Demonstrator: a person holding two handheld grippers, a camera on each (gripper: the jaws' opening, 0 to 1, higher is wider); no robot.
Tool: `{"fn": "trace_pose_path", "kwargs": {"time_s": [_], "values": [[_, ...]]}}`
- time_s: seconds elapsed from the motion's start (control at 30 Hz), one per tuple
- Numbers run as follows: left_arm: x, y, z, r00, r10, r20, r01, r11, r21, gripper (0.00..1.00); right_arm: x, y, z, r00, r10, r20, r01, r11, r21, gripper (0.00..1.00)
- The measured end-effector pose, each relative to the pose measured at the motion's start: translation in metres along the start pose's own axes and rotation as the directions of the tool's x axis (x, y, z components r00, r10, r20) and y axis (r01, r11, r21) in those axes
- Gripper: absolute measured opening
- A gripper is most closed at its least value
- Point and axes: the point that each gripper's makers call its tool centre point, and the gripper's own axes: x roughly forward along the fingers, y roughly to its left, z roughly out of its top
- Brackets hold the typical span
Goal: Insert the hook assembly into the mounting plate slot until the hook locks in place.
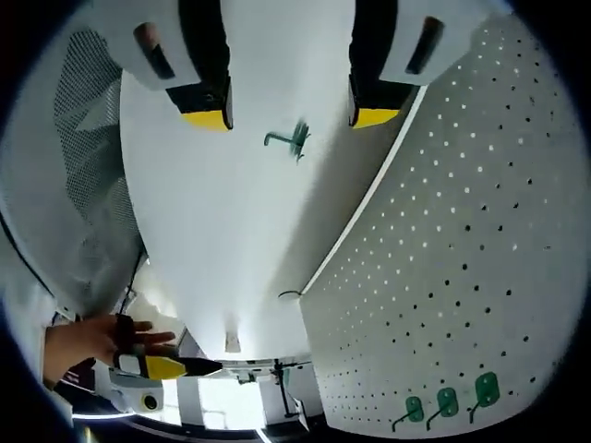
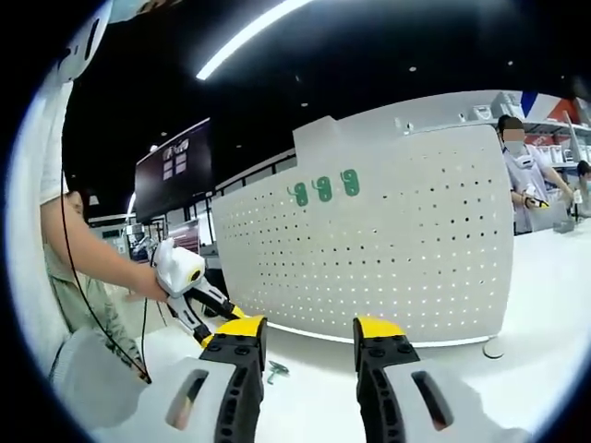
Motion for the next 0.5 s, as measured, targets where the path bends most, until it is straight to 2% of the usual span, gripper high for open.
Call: {"fn": "trace_pose_path", "kwargs": {"time_s": [0.27,0.5], "values": [[0.015,-0.004,-0.007,0.997,-0.069,-0.026,0.069,0.998,0.014,0.51,-0.001,0.0,-0.001,1.0,0.003,-0.003,-0.003,1.0,0.009,0.34],[0.024,-0.004,-0.01,0.993,-0.105,-0.056,0.107,0.994,0.033,0.51,-0.001,0.001,-0.001,1.0,0.005,-0.009,-0.005,1.0,0.012,0.34]]}}
